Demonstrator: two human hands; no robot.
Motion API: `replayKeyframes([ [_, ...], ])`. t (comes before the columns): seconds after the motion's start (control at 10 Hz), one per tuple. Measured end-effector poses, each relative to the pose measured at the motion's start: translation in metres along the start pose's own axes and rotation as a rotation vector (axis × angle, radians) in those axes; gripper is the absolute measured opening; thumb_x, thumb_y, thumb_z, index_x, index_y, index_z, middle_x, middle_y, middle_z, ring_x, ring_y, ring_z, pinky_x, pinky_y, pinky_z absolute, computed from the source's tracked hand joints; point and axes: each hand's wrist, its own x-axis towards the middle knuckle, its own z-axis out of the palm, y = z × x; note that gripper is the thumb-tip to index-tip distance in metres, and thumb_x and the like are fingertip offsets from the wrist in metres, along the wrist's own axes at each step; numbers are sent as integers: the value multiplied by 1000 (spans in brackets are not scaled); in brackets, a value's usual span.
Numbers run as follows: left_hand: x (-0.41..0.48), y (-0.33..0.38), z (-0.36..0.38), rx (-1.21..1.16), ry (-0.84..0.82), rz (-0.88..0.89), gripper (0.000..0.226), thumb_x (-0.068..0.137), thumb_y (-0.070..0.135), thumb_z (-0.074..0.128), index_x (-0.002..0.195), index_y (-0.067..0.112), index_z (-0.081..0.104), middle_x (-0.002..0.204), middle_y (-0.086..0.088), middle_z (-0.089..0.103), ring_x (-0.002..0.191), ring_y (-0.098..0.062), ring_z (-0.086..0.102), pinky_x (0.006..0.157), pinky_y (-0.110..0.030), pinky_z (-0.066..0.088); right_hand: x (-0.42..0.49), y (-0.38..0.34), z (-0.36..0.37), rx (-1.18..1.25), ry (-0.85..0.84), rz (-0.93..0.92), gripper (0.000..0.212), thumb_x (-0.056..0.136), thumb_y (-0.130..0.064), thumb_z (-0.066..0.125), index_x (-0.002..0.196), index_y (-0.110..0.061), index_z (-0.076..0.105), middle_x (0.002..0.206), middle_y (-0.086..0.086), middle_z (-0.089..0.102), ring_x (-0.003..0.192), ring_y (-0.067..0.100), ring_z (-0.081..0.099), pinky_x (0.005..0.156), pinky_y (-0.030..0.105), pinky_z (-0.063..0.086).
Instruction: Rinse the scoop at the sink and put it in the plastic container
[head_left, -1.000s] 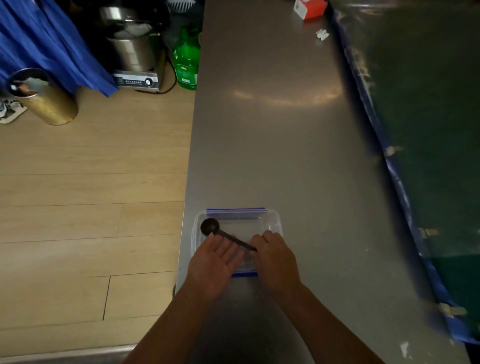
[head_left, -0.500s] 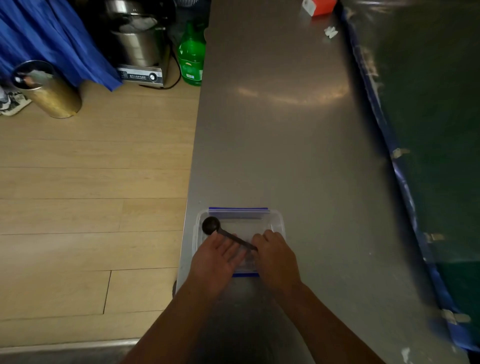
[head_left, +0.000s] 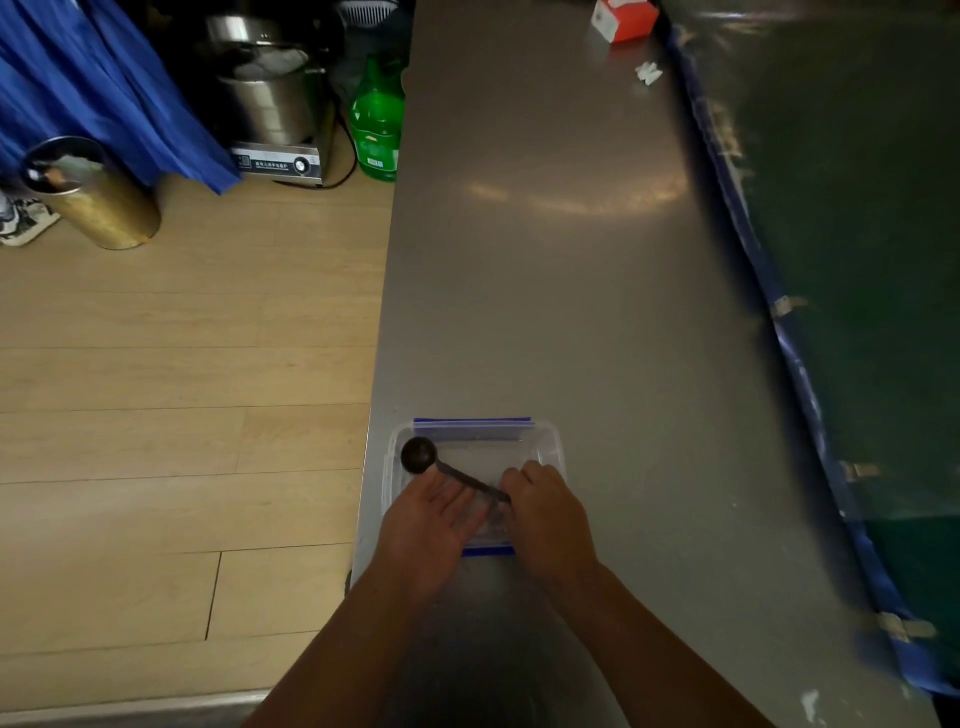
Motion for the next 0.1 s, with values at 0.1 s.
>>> replayKeyframes([
  [0.1, -5, 0, 3, 11, 0, -4, 30, 101, 25, 43, 117, 6, 59, 123, -19, 66, 121, -35, 58, 101, -48, 45, -2, -1, -3, 12, 13, -1, 18, 92, -18, 59, 110, -14, 58, 116, 5, 57, 107, 22, 53, 79, 29, 48],
])
